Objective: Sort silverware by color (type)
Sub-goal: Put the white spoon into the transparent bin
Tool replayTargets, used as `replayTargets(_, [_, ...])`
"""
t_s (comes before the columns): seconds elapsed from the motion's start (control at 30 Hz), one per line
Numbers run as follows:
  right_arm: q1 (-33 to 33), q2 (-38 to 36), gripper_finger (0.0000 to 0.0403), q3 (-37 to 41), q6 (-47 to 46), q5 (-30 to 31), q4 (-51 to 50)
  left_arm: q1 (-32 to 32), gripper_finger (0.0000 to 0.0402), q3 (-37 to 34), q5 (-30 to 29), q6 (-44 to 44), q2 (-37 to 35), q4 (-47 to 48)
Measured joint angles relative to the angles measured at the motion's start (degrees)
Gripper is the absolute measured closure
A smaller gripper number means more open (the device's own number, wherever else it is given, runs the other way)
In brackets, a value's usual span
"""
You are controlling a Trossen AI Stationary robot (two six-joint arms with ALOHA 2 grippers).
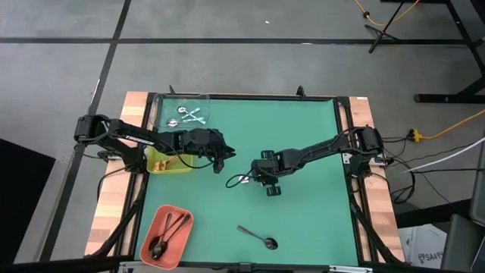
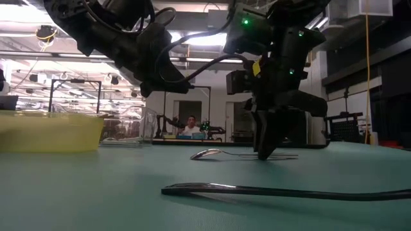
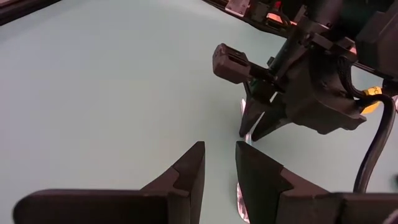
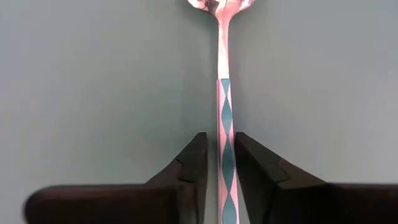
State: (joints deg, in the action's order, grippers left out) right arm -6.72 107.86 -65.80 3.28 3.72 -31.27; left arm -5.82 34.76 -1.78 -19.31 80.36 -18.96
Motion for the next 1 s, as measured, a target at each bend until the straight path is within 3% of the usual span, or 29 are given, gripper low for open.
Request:
replayTargets(0.23, [0.0, 0.0, 0.0395, 0.0, 0.0, -0.1, -0.1, 0.0, 0.0318, 0.0, 0.0, 0.0, 0.0, 0.0])
replayTargets(0.63, [0.0, 0.1, 0.0397, 0.0, 0.4, 0.2, 6.8, -0.2, 0.0318, 0.0, 0.7, -0.2, -0.3, 0.5])
replayTargets(1.0, [0.0, 0.1, 0.0401, 0.0, 8.2, 3.5, 15.7, -5.8, 0.0318, -0.1, 16.4, -12.7, -4.6, 4.5])
